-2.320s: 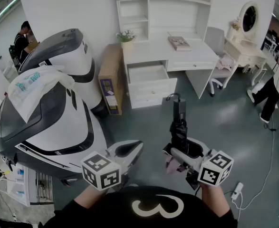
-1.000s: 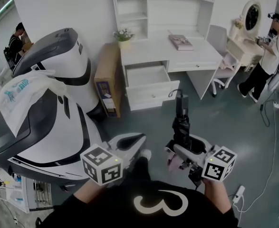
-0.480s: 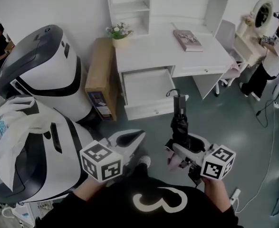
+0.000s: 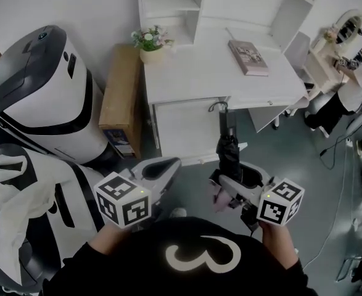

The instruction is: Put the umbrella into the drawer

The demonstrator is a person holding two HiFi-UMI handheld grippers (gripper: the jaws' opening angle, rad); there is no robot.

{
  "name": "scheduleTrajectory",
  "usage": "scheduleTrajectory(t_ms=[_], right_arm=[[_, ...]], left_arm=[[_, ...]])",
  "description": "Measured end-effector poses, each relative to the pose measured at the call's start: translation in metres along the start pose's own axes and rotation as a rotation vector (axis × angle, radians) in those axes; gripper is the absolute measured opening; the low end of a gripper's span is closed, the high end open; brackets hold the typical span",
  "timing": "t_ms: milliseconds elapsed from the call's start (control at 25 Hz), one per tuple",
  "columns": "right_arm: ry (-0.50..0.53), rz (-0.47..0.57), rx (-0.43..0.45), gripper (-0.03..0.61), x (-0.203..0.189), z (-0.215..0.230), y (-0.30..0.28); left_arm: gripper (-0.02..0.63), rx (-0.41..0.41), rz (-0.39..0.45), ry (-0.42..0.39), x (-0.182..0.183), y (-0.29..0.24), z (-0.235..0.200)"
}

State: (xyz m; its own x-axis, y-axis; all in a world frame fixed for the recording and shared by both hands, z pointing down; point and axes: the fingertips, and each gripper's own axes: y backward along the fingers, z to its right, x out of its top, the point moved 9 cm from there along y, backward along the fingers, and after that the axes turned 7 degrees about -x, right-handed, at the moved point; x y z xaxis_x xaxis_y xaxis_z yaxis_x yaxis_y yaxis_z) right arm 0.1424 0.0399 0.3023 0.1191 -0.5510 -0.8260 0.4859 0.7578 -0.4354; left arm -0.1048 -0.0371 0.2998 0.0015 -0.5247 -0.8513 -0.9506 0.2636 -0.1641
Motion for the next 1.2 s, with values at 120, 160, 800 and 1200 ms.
scheduleTrajectory(t_ms=[120,160,800,1200], right_arm=[[0.025,-0.014,-0.006,0.242,0.012,0.005,-0.011],[0.028,-0.017,-0.002,0.242,0.015,0.006,-0.015],[0.17,-0.114,0.033,0.242,0.06,0.053,-0.083],[0.267,-0.212,0.063,0.242,0.088,0.111,-0.158]], left_arm=[[0.009,0.004,0.01,0.002,0.008,-0.001,-0.01],[0.009,0.007,0.015,-0.001,0.011,-0.002,-0.013],[0.009,0.106,0.005,0.035,0.037,-0.036,-0.074],[0.009,0.18,-0.024,0.102,0.055,-0.067,-0.134]])
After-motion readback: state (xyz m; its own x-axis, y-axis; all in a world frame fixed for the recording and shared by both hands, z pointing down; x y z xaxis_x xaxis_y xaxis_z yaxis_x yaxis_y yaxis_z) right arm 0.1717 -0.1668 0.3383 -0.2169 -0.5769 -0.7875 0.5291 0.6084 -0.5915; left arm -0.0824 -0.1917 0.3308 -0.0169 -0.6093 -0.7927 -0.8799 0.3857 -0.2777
